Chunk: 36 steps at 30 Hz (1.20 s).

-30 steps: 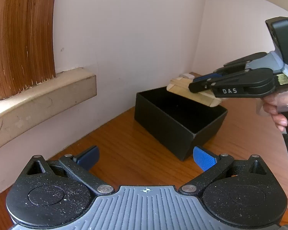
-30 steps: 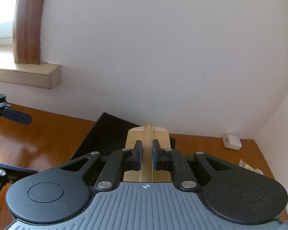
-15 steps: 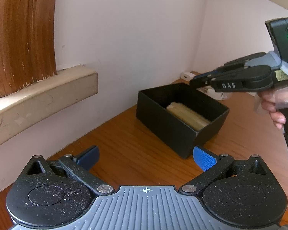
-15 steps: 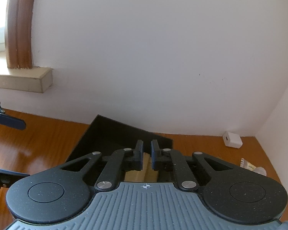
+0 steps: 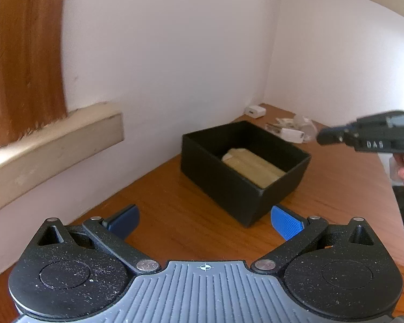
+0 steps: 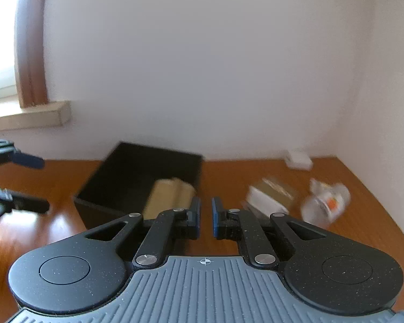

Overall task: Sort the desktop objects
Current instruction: 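Lower the left gripper to the clear jar and close on it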

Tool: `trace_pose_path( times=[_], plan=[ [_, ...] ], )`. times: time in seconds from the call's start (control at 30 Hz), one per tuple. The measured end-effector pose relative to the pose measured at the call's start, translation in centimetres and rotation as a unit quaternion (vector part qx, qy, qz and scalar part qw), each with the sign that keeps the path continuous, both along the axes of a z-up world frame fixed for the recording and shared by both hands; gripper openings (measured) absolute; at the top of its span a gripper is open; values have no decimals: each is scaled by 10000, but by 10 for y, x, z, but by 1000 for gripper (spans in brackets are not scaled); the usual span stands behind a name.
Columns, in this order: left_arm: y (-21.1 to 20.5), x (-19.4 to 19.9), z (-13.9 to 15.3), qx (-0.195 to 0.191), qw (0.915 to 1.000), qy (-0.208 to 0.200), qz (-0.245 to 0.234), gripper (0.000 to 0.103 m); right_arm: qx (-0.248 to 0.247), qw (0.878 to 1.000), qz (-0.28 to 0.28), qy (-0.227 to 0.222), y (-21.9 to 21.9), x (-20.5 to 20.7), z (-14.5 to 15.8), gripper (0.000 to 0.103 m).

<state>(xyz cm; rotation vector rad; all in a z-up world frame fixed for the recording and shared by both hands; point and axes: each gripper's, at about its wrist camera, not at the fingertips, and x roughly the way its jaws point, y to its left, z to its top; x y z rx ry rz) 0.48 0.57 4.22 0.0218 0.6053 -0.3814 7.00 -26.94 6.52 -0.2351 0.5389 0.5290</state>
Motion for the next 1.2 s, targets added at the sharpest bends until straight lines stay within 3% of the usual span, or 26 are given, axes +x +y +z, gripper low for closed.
trace_pose_path(
  times=[0.23, 0.4, 0.67, 0.77, 1.1, 1.13, 1.2],
  plan=[
    [-36, 4, 30, -73, 9992, -308, -249, 103, 234, 9992, -237, 226, -60, -4, -29, 13],
    [-77, 24, 42, -6, 9986, -305, -436, 103, 411, 9983, -287, 296, -86, -1, -48, 32],
    [-159, 69, 45, 673, 9936, -272, -862, 103, 598, 9980, -211, 82, -118, 0, -56, 59],
    [-193, 95, 43, 969, 9894, -277, -1047, 103, 839, 9959, -299, 179, -124, 6, -61, 64],
    [-280, 184, 17, 1889, 9715, -72, -1432, 103, 948, 9949, -206, 269, -126, 7, -66, 67],
    [-288, 191, 11, 2023, 9688, -62, -1427, 103, 1007, 9945, -176, 234, -127, 6, -65, 67],
    [-309, 195, -2, 2609, 9526, -185, -1551, 103, 1119, 9936, -48, 157, -129, 5, -64, 67]
  ],
)
